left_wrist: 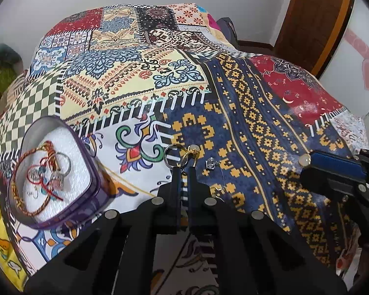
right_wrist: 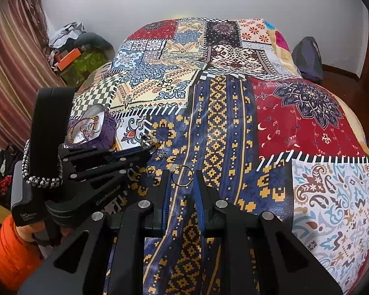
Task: Organize jewelry
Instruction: 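Close left gripper on gold ring while right gripper holds its ring, then lift rings with both grippers toward the tin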
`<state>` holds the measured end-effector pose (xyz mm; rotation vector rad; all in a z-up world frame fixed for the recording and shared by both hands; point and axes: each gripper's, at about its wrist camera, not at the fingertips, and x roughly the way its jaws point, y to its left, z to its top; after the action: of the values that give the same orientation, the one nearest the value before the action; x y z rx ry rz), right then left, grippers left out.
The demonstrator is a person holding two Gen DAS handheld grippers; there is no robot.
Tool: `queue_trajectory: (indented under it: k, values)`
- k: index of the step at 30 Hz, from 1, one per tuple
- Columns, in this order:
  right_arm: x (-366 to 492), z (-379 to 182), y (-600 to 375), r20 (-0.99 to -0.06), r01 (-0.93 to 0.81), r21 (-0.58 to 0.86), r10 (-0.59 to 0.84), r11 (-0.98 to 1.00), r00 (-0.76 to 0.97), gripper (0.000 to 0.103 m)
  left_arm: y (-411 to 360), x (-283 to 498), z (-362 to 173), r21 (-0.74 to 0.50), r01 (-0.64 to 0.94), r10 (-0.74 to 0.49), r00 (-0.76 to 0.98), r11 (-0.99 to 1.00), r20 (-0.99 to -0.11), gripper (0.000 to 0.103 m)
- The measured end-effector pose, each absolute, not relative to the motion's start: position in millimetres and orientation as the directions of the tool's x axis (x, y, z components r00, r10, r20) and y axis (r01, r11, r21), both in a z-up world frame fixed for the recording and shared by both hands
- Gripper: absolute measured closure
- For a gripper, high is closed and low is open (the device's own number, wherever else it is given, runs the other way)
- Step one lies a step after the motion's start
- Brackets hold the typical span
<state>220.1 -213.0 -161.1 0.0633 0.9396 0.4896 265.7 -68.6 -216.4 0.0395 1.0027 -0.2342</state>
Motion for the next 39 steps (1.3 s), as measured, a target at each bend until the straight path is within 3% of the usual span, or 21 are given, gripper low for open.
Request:
queue_trajectory:
  k: [12, 17, 18, 22, 32, 39]
  values:
    - [221, -158, -211, -0.754, -0.375, 0.265, 0.433, 0.889, 0.495, 0.087, -53, 253, -212, -0.134, 0.209, -0.224, 0.498, 0.969, -0.838, 0.102]
    - [220, -159, -212, -0.756, -0.373, 0.264, 0.431, 0.889, 0.492, 0.087, -55, 257, -212, -0.187, 0.226, -0.275, 0.473, 0.956, -0.837, 0.073]
    - [221, -160, -213, -0.756, -0.372, 0.264, 0.431, 0.89, 0.493, 0.087, -57, 259, -213, -0.177, 0.228, -0.268, 0.475, 0.957, -0.838, 0.072]
    - [222, -161, -217, -0.757, -0.362, 0.269, 0.429, 0.892, 0.494, 0.087, -71, 266, -217, -0.086, 0.237, -0.197, 0.499, 0.968, -0.844, 0.072]
    - [222, -166, -221, -0.762, -0.352, 0.285, 0.434, 0.892, 0.481, 0.087, -83, 279, -222, -0.006, 0.259, -0.145, 0.523, 0.966, -0.84, 0.074]
    - [220, -157, -216, -0.751, -0.37, 0.281, 0.443, 0.886, 0.491, 0.087, -77, 267, -217, -0.036, 0.245, -0.162, 0.516, 0.969, -0.841, 0.078]
